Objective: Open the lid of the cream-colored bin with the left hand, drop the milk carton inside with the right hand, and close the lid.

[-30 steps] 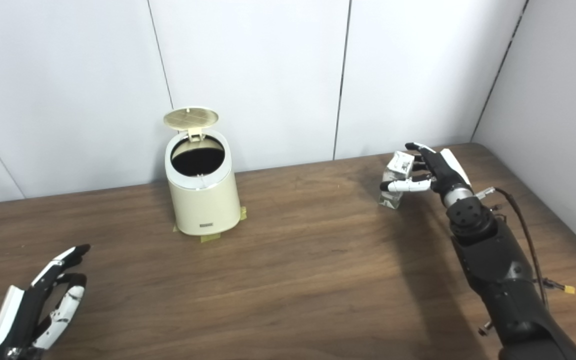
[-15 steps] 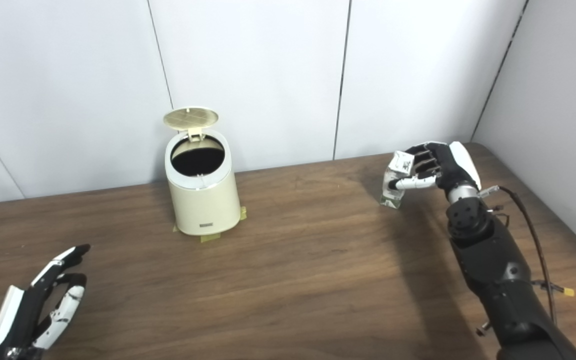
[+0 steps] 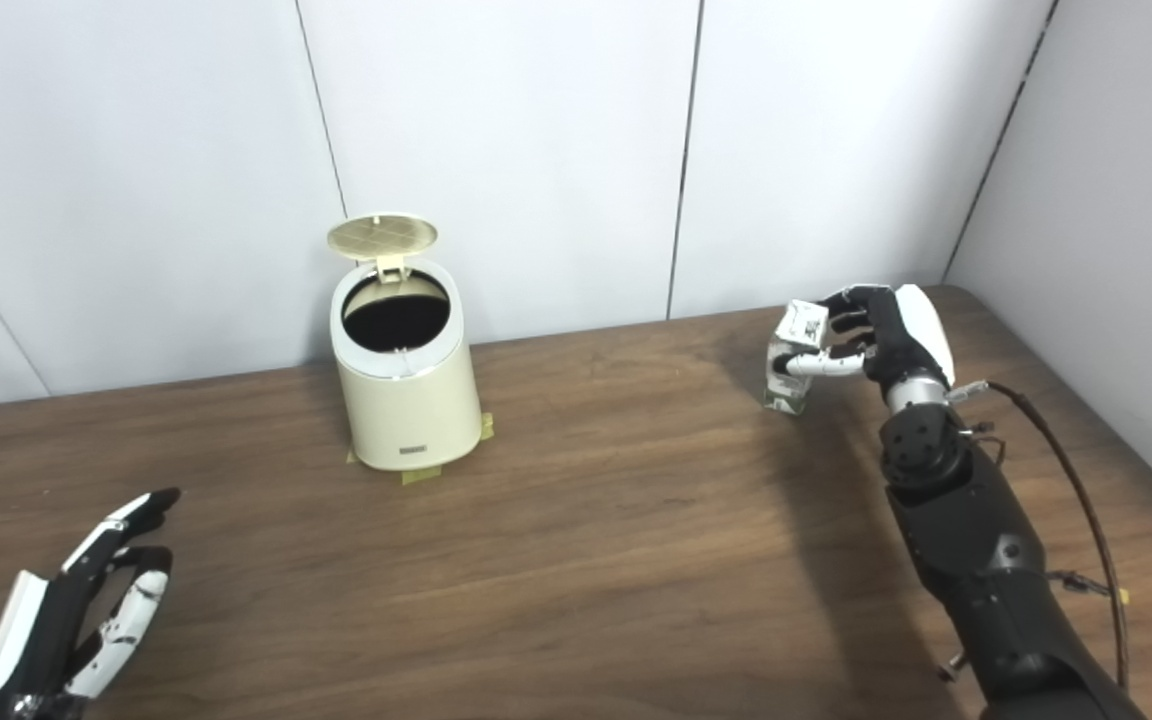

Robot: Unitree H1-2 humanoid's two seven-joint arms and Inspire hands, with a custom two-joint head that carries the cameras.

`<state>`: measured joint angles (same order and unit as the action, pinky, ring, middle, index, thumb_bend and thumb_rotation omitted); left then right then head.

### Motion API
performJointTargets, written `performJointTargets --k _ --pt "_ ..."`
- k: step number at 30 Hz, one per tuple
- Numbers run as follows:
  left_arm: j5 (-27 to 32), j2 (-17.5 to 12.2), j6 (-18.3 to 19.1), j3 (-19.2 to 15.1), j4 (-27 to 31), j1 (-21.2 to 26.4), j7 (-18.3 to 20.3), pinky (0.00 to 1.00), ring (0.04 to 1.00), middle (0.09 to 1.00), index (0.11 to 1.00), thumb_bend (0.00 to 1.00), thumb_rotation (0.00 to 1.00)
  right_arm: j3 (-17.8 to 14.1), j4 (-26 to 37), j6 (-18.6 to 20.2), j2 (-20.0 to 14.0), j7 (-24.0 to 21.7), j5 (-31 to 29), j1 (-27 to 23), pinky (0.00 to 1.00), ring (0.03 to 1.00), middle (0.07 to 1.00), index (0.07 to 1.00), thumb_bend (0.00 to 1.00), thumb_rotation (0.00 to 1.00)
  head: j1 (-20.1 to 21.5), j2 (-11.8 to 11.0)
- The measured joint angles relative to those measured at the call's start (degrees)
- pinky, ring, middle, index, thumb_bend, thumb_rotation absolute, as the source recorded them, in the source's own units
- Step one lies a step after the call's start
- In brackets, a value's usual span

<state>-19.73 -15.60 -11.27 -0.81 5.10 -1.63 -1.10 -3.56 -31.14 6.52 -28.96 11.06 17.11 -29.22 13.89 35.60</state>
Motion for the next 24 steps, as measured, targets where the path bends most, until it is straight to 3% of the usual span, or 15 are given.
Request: performJointTargets --k 4,9,17,20,24 --pt "-0.1 0.0 0.0 0.0 0.0 0.0 0.0 0.77 0.857 0.874 0.854 0.31 0.79 -0.22 -0.01 -0.33 0.01 0.02 -0.09 0.22 0.56 0.663 0.662 0.48 0.52 0.13 0.0 0.0" --pt "-0.1 0.0 0.0 0.0 -0.01 0.0 0.0 0.77 0.86 0.873 0.854 0.31 0.79 -0.18 -0.13 -0.85 0.01 0.88 0.27 0.42 0.49 0.588 0.604 0.481 0.52 0.12 0.09 0.0" --pt "-0.11 0.0 -0.25 0.0 -0.09 0.08 -0.04 0.77 0.86 0.873 0.855 0.31 0.78 0.18 -1.04 -5.04 -0.04 1.65 0.85 0.72 0.49 0.588 0.598 0.479 0.51 0.11 0.17 -0.17" --pt "-0.14 0.0 -0.24 0.01 -0.1 0.09 -0.04 0.77 0.86 0.871 0.854 0.31 0.79 0.13 -0.6 -5.21 -0.03 1.72 0.94 0.95 0.45 0.531 0.526 0.45 0.52 0.02 0.18 -0.26" --pt "-0.19 0.0 -0.25 0.01 -0.1 0.1 -0.05 0.77 0.858 0.871 0.854 0.31 0.79 -0.1 2.12 -5.71 0.09 1.73 0.88 1.54 0.42 0.479 0.514 0.43 0.52 0.0 0.26 -0.35"
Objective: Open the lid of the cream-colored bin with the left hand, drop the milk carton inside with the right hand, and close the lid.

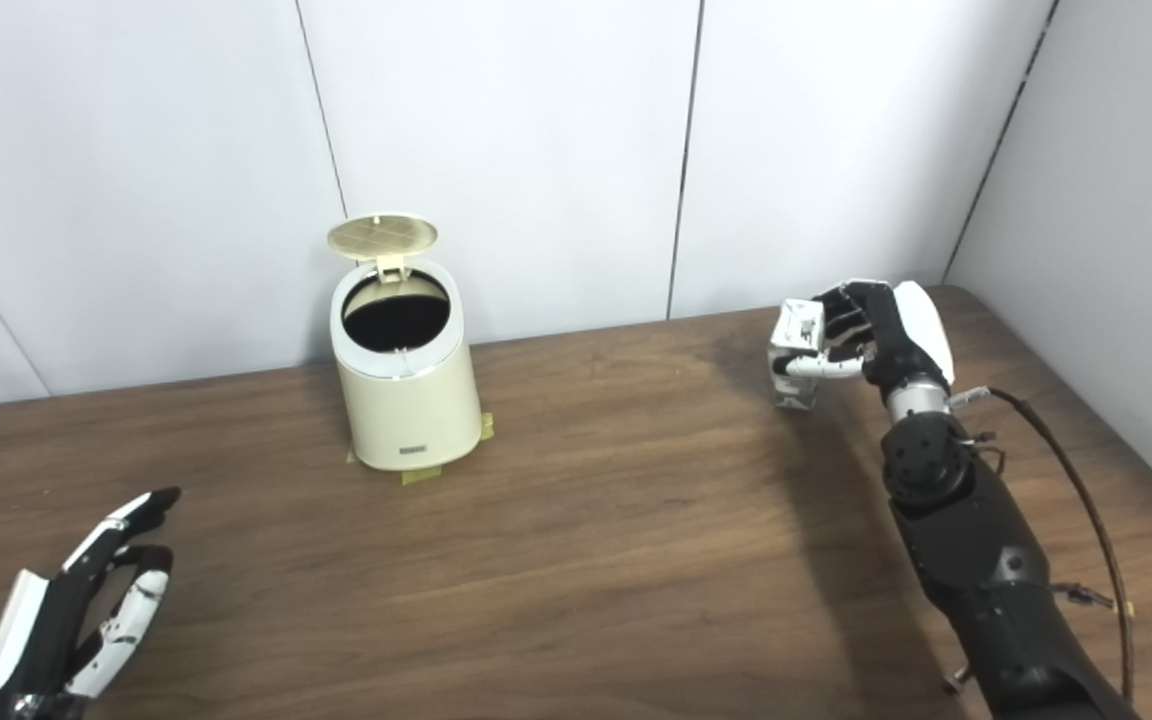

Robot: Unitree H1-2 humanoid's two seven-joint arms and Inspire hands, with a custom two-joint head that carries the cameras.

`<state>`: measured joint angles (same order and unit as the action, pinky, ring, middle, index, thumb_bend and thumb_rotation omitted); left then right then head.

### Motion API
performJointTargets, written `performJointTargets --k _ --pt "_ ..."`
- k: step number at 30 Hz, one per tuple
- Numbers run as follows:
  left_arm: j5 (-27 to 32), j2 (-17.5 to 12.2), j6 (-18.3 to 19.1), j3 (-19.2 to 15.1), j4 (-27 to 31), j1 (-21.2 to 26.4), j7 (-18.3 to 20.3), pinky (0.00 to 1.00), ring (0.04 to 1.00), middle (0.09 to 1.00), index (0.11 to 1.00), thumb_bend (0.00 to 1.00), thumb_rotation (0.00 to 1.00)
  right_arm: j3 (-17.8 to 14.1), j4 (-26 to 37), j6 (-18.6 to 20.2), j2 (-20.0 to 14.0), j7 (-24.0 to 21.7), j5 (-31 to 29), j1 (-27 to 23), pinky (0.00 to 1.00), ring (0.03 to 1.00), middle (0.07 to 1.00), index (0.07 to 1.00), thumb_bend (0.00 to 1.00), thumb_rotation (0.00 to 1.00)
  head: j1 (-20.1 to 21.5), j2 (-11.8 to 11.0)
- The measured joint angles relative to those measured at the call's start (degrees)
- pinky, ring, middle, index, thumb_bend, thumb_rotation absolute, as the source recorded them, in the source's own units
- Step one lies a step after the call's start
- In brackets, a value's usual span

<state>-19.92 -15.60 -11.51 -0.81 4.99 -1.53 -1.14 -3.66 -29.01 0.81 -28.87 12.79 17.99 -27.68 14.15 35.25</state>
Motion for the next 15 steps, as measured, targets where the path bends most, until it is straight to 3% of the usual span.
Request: performJointTargets --k 15 --pt "-0.1 -0.03 -0.03 0.0 -0.64 0.53 -0.08 0.77 0.857 0.876 0.856 0.31 0.79 0.79 9.63 -0.66 1.68 -2.23 0.21 0.17 0.36 0.439 0.488 0.491 0.52 0.0 -0.09 -0.35"
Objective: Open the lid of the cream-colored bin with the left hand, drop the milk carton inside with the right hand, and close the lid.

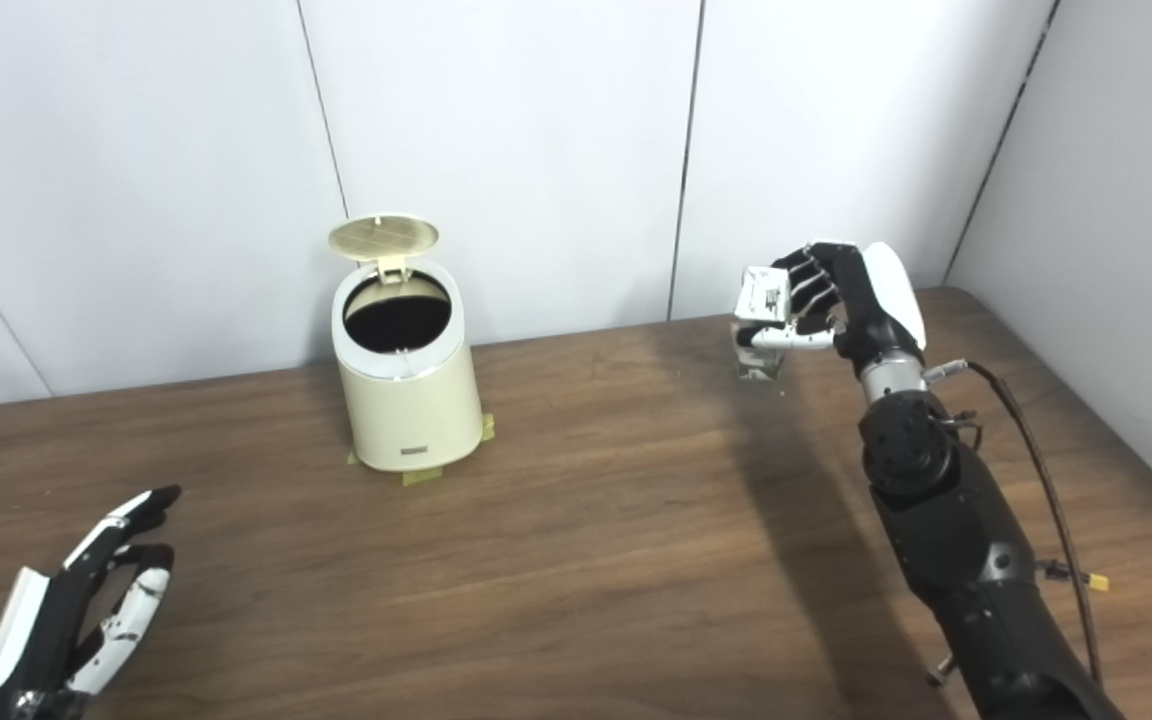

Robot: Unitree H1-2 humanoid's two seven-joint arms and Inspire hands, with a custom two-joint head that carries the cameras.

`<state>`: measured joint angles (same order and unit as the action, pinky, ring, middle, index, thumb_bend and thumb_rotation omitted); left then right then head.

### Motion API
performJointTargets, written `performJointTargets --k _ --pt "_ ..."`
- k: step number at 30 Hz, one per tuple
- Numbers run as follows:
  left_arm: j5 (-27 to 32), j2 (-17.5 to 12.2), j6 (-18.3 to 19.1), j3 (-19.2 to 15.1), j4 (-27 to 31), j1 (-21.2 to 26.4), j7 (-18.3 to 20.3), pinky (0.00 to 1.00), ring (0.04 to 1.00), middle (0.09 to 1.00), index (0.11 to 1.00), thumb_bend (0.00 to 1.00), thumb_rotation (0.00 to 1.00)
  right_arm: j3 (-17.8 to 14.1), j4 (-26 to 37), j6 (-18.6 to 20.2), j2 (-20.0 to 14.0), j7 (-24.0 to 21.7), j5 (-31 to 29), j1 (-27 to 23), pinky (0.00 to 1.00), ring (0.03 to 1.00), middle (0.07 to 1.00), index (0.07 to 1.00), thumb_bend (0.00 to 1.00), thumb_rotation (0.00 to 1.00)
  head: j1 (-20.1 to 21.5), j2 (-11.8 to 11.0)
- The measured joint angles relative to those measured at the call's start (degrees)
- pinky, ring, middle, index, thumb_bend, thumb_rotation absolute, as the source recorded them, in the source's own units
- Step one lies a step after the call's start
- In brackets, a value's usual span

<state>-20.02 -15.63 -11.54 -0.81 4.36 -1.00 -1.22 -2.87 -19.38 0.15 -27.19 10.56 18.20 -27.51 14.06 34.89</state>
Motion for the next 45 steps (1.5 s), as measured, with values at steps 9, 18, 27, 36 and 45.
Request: performJointTargets --k 9,18,27,36,45 --pt "0.1 0.03 -0.42 0.12 -0.37 0.33 -0.11 0.75 0.852 0.869 0.851 0.31 0.79 -0.4 7.87 -1.64 2.95 -4.28 -4.32 0.18 0.35 0.435 0.483 0.497 0.52 0.0 -1.23 -0.44" --pt "-0.88 0.2 -0.25 0.76 -0.43 0.7 -0.25 0.76 0.853 0.87 0.855 0.33 0.79 1.66 14.9 -2.0 6.94 -9.13 -6.05 0.1 0.35 0.447 0.493 0.478 0.52 0.0 -3.08 -1.05" --pt "-0.9 0.63 -0.27 1.02 -0.78 0.94 -0.61 0.78 0.847 0.865 0.862 0.35 1.0 3.77 19.1 -1.41 11.82 -13.74 -9.36 -2.86 0.42 0.482 0.462 0.472 0.52 0.0 -4.83 -1.76" --pt "-0.24 0.83 -0.24 1.3 -1.45 1.41 -0.86 0.78 0.864 0.889 0.894 0.4 1.0 7.4 20.62 -1.26 16.12 -15.23 -6.69 -5.91 0.26 0.398 0.468 0.517 0.52 0.0 -6.42 -1.85" --pt "2.22 1.91 -0.24 1.08 -2.09 2.37 -0.84 0.79 0.87 0.898 0.905 0.45 1.0 8.4 17.28 -2.11 18.59 -15.04 -4.89 -9.72 0.3 0.423 0.469 0.505 0.52 0.0 -6.94 -2.11"
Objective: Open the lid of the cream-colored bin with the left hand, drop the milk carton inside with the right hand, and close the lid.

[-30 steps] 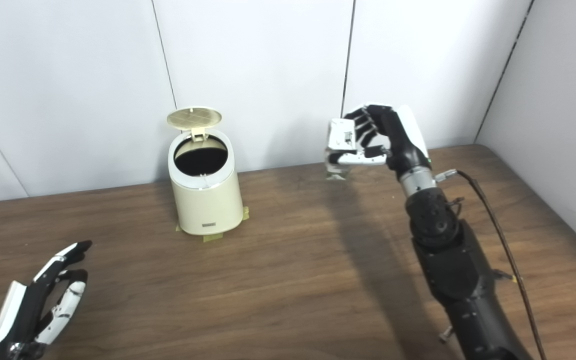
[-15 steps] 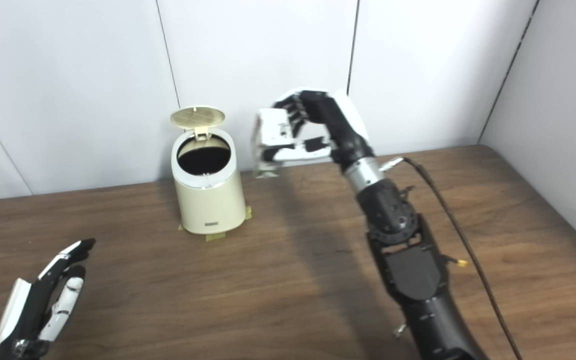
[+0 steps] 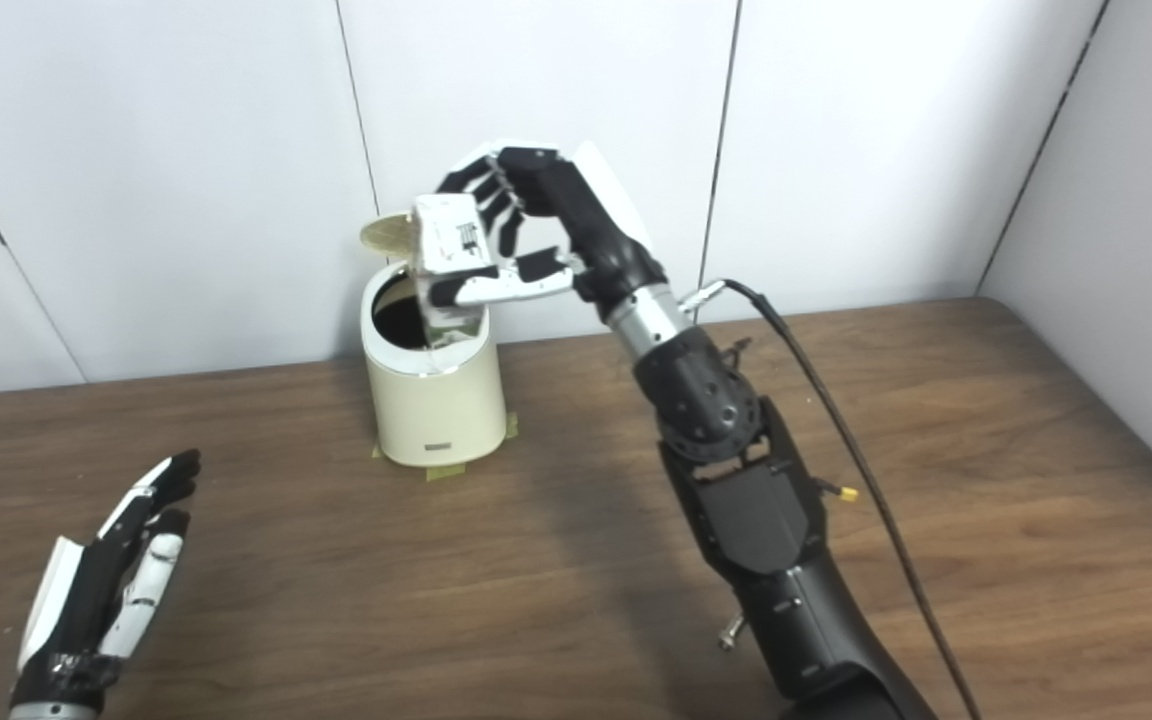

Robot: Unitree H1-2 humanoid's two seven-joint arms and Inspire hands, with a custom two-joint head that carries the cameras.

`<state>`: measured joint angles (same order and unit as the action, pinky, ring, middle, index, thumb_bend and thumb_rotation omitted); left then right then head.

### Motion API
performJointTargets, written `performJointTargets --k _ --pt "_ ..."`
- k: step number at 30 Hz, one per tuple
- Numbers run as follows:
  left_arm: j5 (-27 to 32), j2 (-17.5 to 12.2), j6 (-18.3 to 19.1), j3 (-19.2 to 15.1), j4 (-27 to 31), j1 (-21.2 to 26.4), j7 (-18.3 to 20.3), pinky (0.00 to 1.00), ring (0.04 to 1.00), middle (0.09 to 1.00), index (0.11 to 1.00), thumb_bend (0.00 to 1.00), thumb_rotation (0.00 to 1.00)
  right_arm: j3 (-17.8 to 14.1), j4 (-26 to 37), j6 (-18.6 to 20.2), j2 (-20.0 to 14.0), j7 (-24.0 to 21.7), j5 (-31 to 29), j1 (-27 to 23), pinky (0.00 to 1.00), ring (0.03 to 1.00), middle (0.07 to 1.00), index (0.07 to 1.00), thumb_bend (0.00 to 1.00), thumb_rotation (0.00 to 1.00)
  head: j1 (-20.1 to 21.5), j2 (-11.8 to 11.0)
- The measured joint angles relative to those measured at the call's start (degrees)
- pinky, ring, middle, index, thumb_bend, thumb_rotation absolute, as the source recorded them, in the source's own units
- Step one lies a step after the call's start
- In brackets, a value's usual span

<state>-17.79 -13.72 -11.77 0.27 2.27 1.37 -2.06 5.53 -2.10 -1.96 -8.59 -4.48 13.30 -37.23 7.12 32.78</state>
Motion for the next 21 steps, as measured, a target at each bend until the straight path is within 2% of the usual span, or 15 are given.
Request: performJointTargets --k 4,11,16,19,21 --pt "-0.06 0.07 0.0 -0.01 0.0 0.02 -0.02 0.79 0.87 0.896 0.905 0.45 1.0 0.36 -1.75 -1.1 0.97 0.53 1.83 -0.18 0.31 0.424 0.478 0.503 0.52 0.0 -0.09 -0.09" --pt "-0.85 0.11 0.0 0.08 0.03 0.0 -0.17 0.79 0.869 0.893 0.902 0.45 1.0 0.41 -7.6 -6.44 2.73 2.43 2.32 -1.15 0.32 0.429 0.491 0.493 0.52 0.0 -0.35 0.0" --pt "-1.29 0.18 0.0 0.17 0.09 0.01 -0.25 0.78 0.865 0.888 0.893 0.44 1.0 1.2 -12.34 -13.59 3.7 5.32 4.37 -2.23 0.3 0.421 0.498 0.484 0.52 0.0 -0.79 0.0" --pt "-2.06 0.23 0.0 0.23 0.15 0.01 -0.38 0.78 0.867 0.886 0.889 0.44 1.0 1.96 -15.65 -18.3 3.63 8.2 8.58 -2.82 0.31 0.425 0.495 0.48 0.52 0.0 -0.88 0.0" --pt "-2.36 0.23 0.0 0.27 0.23 -0.04 -0.4 0.79 0.867 0.887 0.888 0.44 1.0 3.11 -17.22 -20.54 3.38 12.02 12.51 -2.86 0.34 0.442 0.488 0.472 0.52 0.0 -0.88 0.09"
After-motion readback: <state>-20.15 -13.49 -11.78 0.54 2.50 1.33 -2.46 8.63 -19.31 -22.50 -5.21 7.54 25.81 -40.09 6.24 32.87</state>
